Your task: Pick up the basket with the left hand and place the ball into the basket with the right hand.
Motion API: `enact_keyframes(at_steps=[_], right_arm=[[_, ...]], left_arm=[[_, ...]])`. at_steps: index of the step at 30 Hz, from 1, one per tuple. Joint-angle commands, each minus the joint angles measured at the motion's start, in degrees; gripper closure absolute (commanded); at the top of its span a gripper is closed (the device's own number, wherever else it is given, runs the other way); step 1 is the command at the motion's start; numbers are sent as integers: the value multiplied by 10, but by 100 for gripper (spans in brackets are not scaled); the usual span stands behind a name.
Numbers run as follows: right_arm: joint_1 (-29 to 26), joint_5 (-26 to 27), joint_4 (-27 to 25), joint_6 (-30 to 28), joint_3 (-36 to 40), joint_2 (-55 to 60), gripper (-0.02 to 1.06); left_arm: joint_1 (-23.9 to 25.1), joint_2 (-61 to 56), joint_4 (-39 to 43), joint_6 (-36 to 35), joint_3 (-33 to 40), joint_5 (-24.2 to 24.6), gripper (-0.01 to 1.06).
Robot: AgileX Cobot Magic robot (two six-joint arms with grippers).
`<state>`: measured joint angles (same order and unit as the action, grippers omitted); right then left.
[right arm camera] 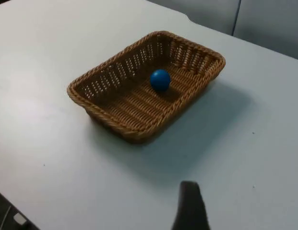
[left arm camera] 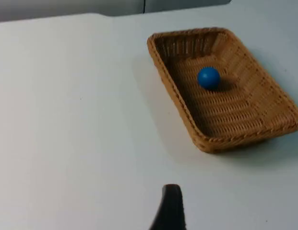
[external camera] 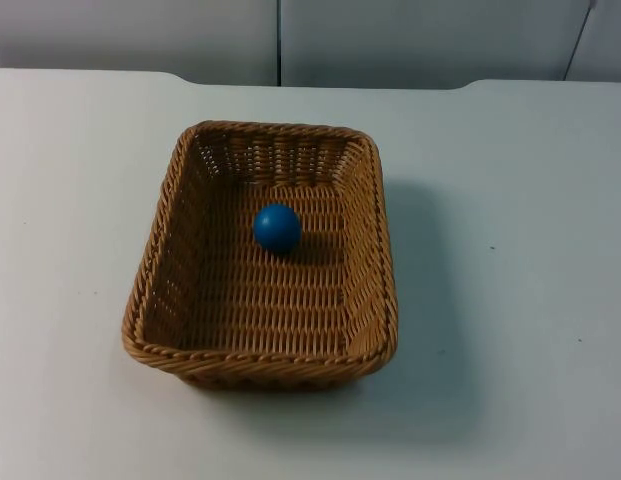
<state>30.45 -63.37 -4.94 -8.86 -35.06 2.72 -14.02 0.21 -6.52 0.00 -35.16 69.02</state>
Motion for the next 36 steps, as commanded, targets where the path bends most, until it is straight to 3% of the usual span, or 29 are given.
enact_keyframes(at_steps=[1, 5, 13, 16, 24, 36], right_arm=[[1, -18, 3, 3, 2, -9, 44], [1, -55, 11, 1, 2, -15, 26], [1, -66, 53, 31, 2, -16, 26], [1, -66, 49, 31, 7, -27, 26], [1, 19, 19, 42, 55, -27, 26], [1, 15, 36, 40, 57, -27, 26]], left_arm=[[-1, -2, 1, -4, 15, -1, 37], [-1, -2, 21, -10, 36, -15, 37], [-1, -2, 21, -10, 38, -28, 37], [-1, -2, 21, -10, 38, -28, 37], [-1, -2, 24, -10, 38, -31, 37], [-1, -2, 24, -11, 39, -40, 37]])
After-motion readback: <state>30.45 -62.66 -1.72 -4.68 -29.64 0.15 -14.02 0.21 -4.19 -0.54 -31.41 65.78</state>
